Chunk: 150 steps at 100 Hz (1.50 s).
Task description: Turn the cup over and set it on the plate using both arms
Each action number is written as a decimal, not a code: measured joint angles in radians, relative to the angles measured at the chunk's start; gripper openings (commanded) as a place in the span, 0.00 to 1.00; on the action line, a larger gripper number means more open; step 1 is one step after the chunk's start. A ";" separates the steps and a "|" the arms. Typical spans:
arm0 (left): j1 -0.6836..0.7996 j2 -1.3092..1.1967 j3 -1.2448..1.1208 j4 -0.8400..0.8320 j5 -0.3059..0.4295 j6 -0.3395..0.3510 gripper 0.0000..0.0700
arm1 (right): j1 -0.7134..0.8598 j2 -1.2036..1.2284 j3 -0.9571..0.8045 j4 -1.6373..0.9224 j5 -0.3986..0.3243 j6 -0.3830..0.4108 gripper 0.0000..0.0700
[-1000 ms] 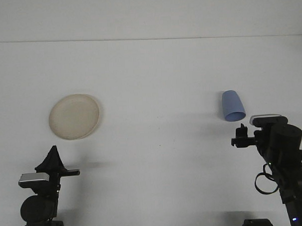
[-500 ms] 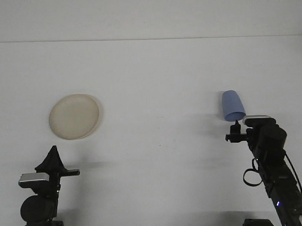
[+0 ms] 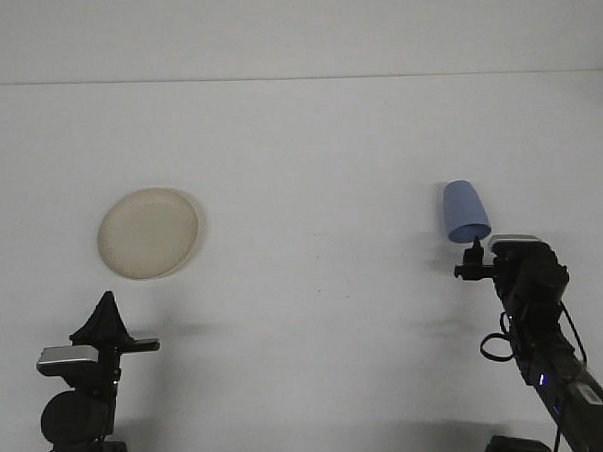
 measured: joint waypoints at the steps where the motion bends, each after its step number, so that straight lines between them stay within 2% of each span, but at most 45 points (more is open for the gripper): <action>1: 0.000 0.000 0.000 0.000 0.000 0.000 0.02 | -0.002 0.008 0.000 0.008 -0.004 0.000 0.73; 21: 0.000 0.000 0.000 0.000 0.000 0.000 0.02 | -0.033 0.142 0.000 0.159 -0.061 -0.006 0.72; 37: 0.000 0.000 0.000 0.000 0.000 0.000 0.02 | -0.038 0.217 0.001 0.268 -0.079 -0.006 0.72; 80: 0.000 0.000 0.000 0.000 0.000 0.000 0.02 | -0.042 0.383 0.114 0.306 -0.113 -0.017 0.71; 94: 0.000 0.000 0.000 0.000 0.000 0.000 0.02 | -0.042 0.422 0.135 0.309 -0.113 -0.028 0.61; 108: 0.000 0.000 0.000 0.000 0.000 0.000 0.02 | -0.042 0.434 0.138 0.309 -0.113 -0.040 0.42; 118: 0.000 0.000 0.000 0.000 0.000 0.000 0.02 | -0.042 0.434 0.142 0.313 -0.114 -0.043 0.25; 129: 0.000 0.000 0.000 0.000 0.000 0.000 0.02 | -0.042 0.434 0.142 0.314 -0.118 -0.044 0.00; 150: 0.000 0.000 0.000 0.000 0.000 0.000 0.02 | -0.042 0.433 0.148 0.324 -0.127 -0.044 0.00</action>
